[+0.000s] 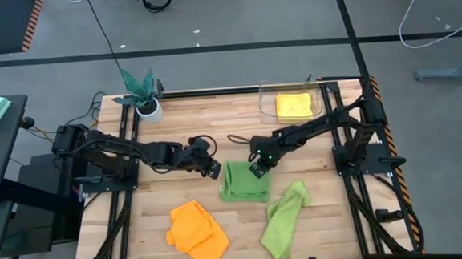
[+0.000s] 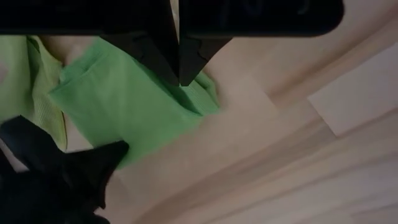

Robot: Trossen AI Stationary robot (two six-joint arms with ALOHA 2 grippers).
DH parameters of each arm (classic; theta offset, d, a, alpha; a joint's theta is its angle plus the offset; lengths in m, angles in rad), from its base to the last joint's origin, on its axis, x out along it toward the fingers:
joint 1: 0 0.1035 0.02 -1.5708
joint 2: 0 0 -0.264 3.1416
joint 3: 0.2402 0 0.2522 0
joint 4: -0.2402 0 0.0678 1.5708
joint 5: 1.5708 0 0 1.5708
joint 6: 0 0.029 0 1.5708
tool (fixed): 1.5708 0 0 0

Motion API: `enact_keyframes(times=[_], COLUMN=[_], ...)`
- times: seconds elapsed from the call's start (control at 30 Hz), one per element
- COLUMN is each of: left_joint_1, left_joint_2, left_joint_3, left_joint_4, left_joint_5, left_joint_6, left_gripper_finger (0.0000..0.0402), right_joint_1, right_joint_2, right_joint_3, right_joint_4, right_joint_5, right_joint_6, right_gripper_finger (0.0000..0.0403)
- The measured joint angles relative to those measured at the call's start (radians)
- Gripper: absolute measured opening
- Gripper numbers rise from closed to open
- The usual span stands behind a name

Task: Fold microfiber towels
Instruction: Fold the green towel, then stack the green towel on top of the yellow towel in the transparent bin

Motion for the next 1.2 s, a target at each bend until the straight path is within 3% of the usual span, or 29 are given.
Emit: enact_keyframes(times=[0.3,0.57,0.93,1.03,1.2], left_joint_1=[0.049,0.137,0.286,0.301,0.315], left_joint_2=[0.0,0.0,0.0,0.0,0.0], left_joint_3=[0.0,0.0,0.001,0.001,0.001], left_joint_4=[0.0,-0.065,-0.049,-0.053,-0.063], left_joint_5=[-0.002,0.001,0.258,0.312,0.309], left_joint_6=[0.0,0.008,0.096,0.152,0.167], left_gripper_finger=[0.0027,0.0018,0.0029,0.0044,0.0068], right_joint_1=[-0.117,-0.099,0.025,0.105,0.286], right_joint_2=[0.006,-0.093,-0.398,-0.465,-0.53], right_joint_3=[0.038,0.03,0.035,0.035,0.036], right_joint_4=[-0.003,-0.018,-0.06,-0.137,-0.258], right_joint_5=[0.035,0.026,0.111,0.174,0.342], right_joint_6=[-0.043,-0.052,0.016,0.091,0.282], right_gripper_finger=[0.0005,0.0015,0.0045,0.0051,0.0063])
